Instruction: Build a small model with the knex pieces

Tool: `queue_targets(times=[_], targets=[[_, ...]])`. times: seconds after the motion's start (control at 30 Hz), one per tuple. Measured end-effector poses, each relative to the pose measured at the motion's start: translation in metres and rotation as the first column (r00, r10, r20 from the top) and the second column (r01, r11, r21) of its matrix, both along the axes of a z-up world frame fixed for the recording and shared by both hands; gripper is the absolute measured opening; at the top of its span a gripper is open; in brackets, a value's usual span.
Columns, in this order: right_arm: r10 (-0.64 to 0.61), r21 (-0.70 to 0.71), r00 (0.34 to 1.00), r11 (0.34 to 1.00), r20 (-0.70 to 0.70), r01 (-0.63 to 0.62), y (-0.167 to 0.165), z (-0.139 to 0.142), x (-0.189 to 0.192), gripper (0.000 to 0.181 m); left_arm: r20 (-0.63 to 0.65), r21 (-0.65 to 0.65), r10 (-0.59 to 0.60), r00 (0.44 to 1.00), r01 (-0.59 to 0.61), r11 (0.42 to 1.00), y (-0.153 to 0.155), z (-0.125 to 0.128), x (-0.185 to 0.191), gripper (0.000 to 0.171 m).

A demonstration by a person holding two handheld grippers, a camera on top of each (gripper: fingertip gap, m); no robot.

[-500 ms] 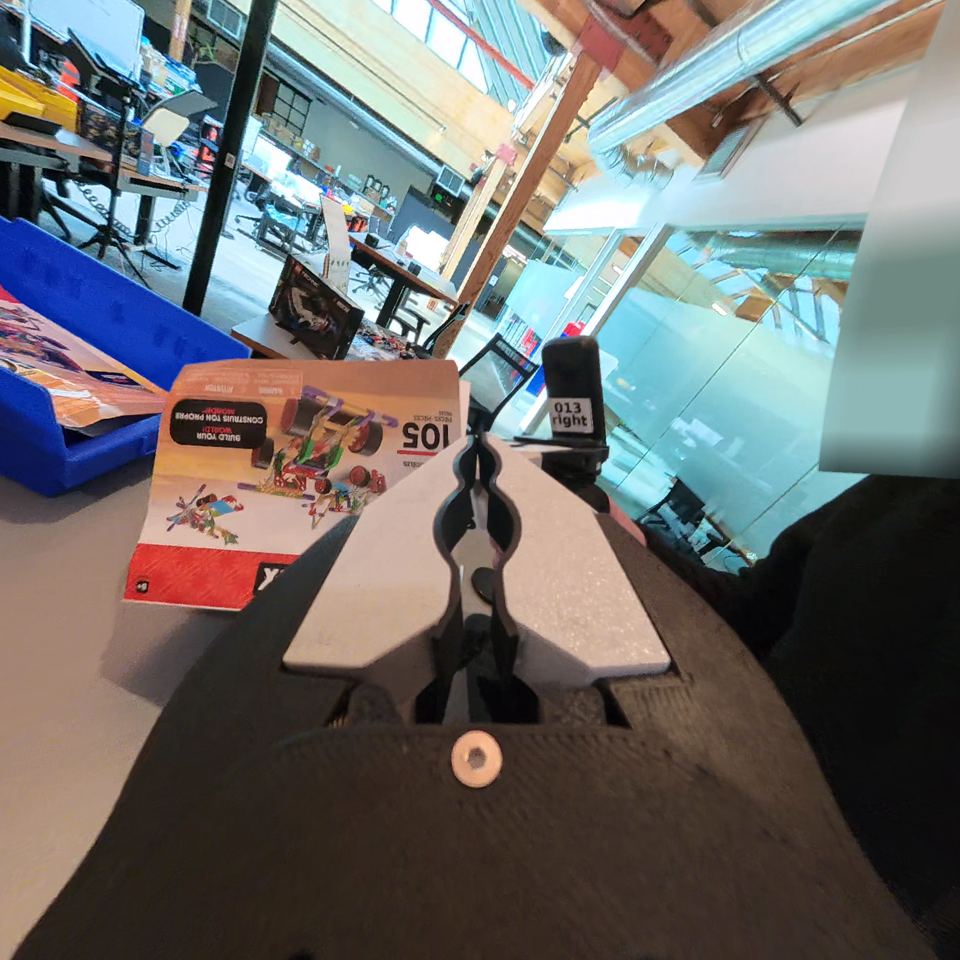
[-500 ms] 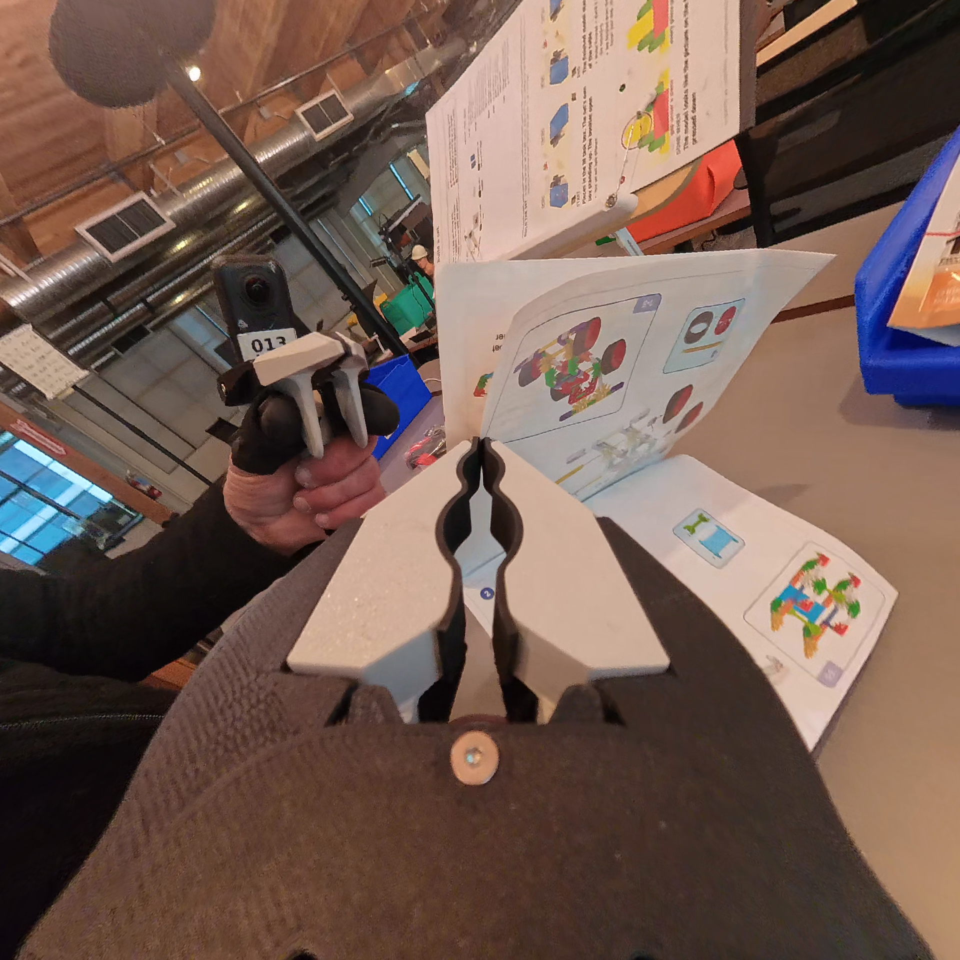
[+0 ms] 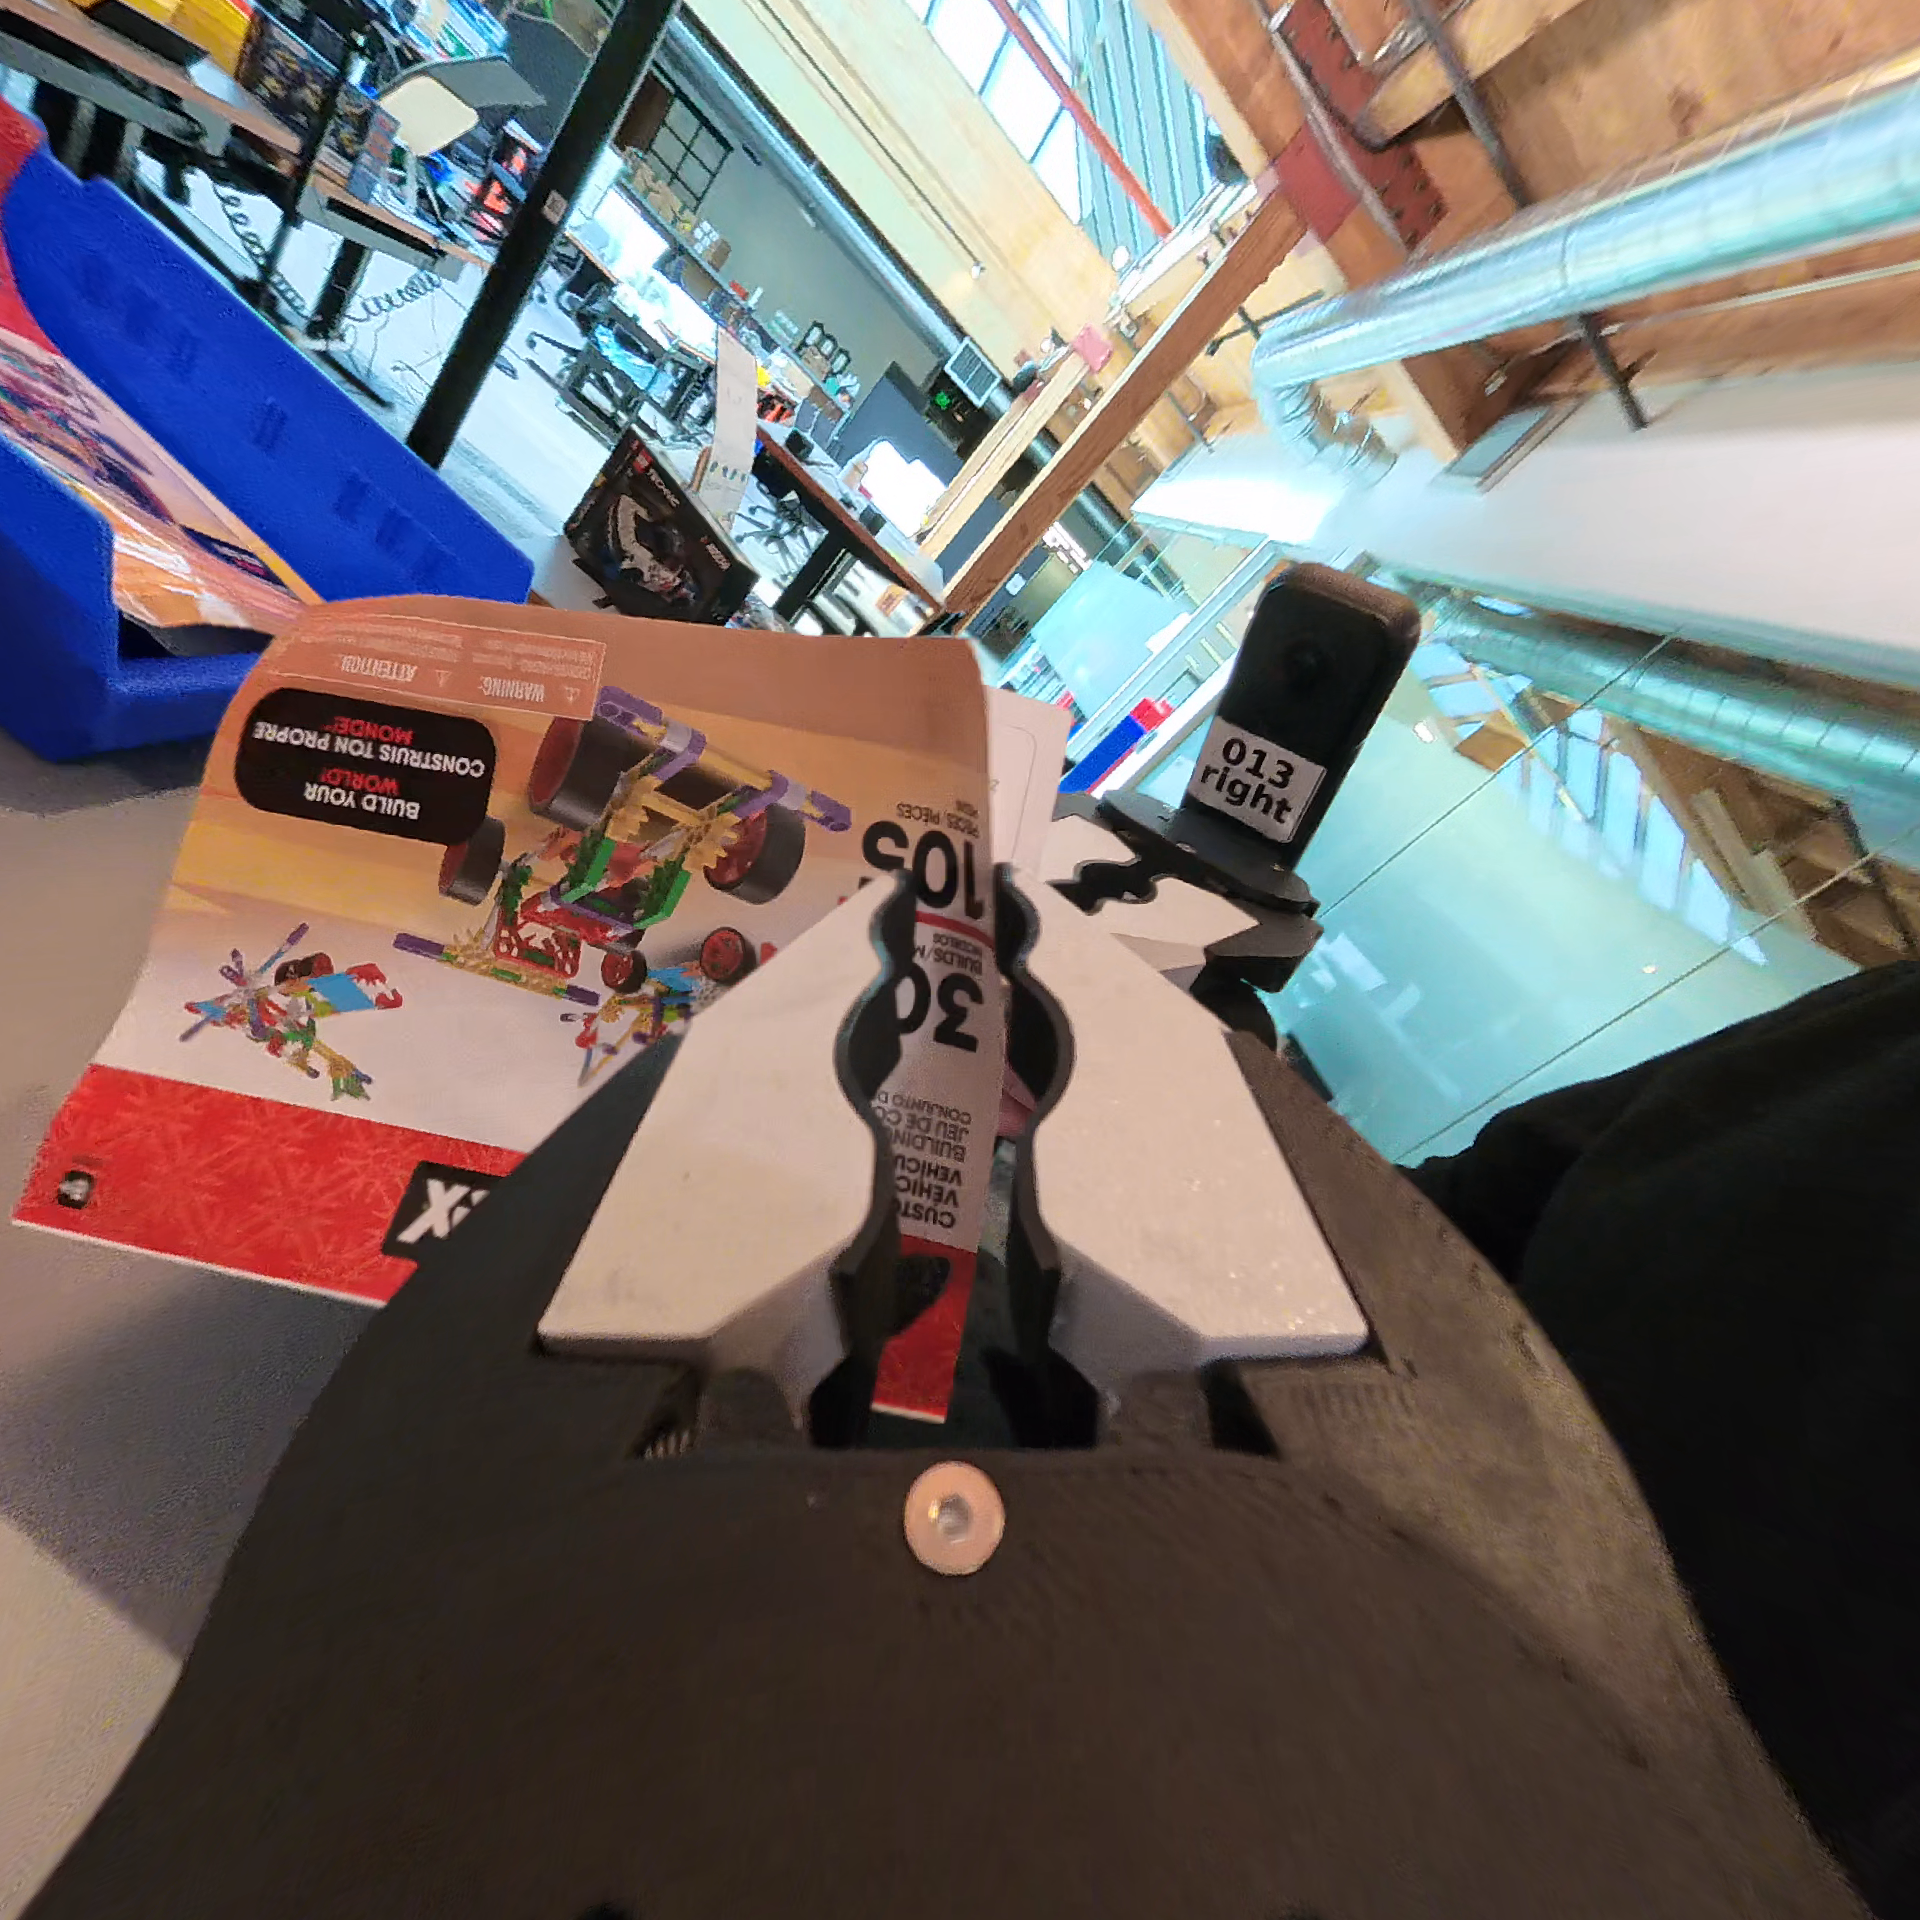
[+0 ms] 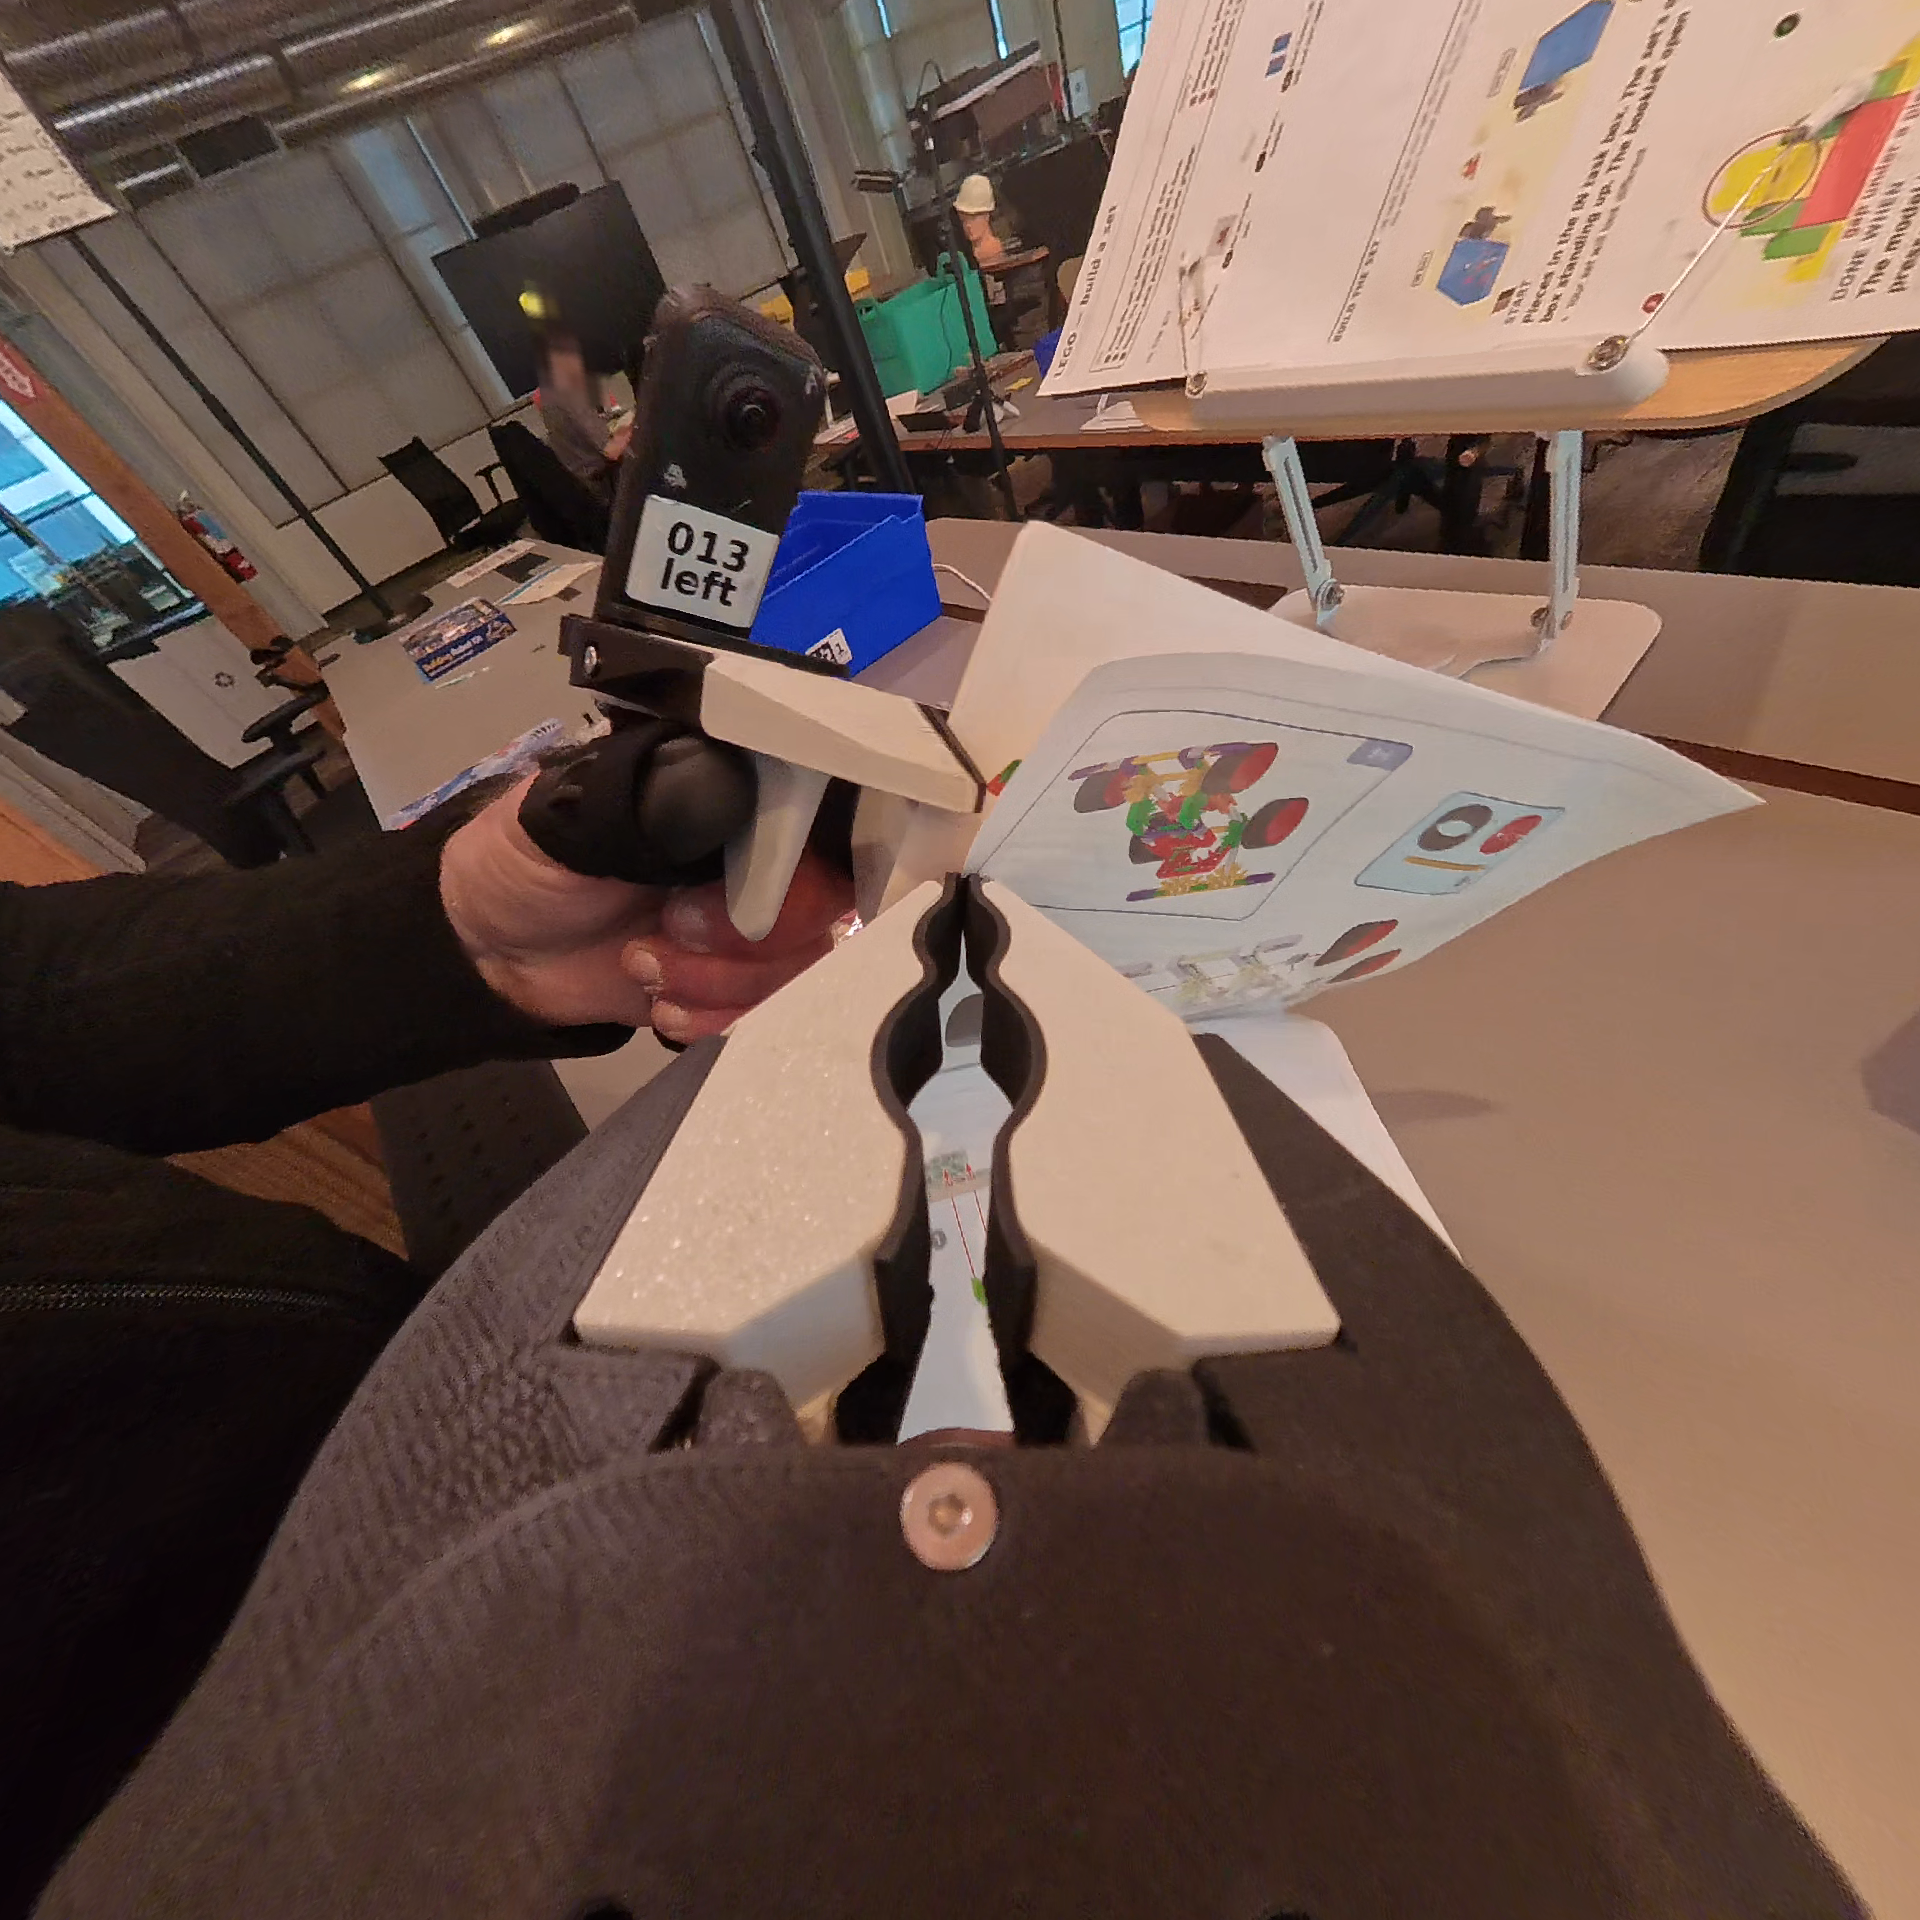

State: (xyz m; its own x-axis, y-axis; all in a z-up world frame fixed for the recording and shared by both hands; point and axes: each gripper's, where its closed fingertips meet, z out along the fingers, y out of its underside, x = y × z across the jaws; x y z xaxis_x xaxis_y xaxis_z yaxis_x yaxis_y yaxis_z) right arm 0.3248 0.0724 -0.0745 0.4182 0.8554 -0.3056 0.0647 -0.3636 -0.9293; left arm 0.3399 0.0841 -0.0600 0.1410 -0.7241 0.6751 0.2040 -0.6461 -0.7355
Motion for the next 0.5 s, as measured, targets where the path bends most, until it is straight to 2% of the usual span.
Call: queue_targets(times=[0.03, 0.07, 0.2, 0.5], targets=[[0.006, -0.001, 1.000, 1.000, 0.002, -0.006, 0.000, -0.001, -0.001, 0.000, 0.017, -0.016, 0.006, 1.000, -0.005, 1.000, 0.001, -0.001, -0.004, 0.002], [0.012, -0.004, 1.000, 1.000, -0.003, -0.012, 0.000, -0.001, -0.002, 0.000, 0.030, -0.030, 0.015, 0.999, -0.014, 0.999, 0.003, -0.003, -0.008, 0.000], [0.025, -0.010, 1.000, 1.000, -0.012, -0.025, 0.001, -0.001, -0.002, 0.000, 0.057, -0.053, 0.058, 0.997, -0.055, 0.997, 0.010, -0.006, -0.023, 0.000], [-0.015, -0.042, 0.996, 0.999, -0.088, 0.011, 0.026, 0.023, 0.035, 0.000, -0.023, 0.070, 0.227, 0.974, -0.225, 0.972, 0.046, 0.018, -0.080, 0.000]])
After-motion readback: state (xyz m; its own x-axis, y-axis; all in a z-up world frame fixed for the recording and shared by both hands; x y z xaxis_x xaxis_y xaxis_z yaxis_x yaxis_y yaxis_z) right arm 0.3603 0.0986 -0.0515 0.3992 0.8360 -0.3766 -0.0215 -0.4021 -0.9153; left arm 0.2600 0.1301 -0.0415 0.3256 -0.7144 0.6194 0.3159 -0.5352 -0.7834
